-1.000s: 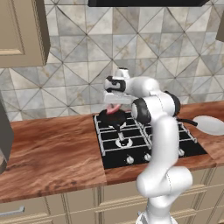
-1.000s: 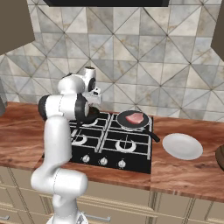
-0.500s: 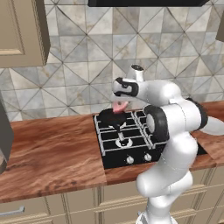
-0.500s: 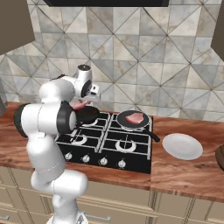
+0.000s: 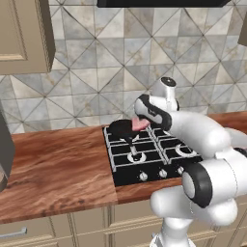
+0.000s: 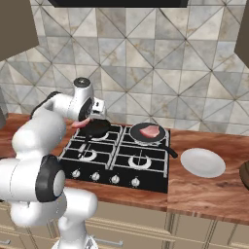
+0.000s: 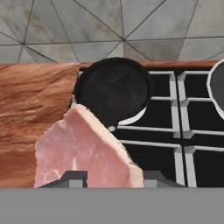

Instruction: Place one of the steaks on the plate and the other in the bowl. Then place the bowl in the fridge.

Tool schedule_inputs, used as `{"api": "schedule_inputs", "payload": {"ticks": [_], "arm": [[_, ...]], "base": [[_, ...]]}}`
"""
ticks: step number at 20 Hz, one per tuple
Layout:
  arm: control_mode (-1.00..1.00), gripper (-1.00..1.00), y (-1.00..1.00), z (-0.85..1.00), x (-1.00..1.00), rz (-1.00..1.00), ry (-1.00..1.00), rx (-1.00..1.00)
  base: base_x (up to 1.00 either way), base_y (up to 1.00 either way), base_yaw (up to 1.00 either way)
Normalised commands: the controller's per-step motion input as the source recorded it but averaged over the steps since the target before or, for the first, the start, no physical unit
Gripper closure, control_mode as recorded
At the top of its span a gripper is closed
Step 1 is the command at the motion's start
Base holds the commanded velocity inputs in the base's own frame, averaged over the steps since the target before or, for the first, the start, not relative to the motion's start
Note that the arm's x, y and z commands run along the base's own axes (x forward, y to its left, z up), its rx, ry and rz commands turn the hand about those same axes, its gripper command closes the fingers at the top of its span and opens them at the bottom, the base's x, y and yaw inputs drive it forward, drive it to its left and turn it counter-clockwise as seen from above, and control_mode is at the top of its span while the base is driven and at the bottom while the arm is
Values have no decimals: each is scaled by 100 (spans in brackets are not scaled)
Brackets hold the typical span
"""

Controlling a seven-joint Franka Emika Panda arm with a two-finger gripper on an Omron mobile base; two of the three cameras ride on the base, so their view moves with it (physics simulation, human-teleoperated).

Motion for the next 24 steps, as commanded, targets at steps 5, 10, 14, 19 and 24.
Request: {"api": "schedule_inputs", "payload": {"ticks": [5, 10, 14, 19, 24], "arm": [[-100, 100, -2, 21, -53, 0, -5, 1], [-100, 100, 0, 22, -73, -2, -7, 0], [-100, 100, 0, 24, -59, 0, 0, 0], [-100, 100, -76, -5, 5, -13, 0, 1], [-100, 100, -90, -18, 30, -40, 0, 0]], "base": [[0, 0, 0], [0, 0, 0], [0, 0, 0], [0, 0, 0], [0, 0, 0]]}}
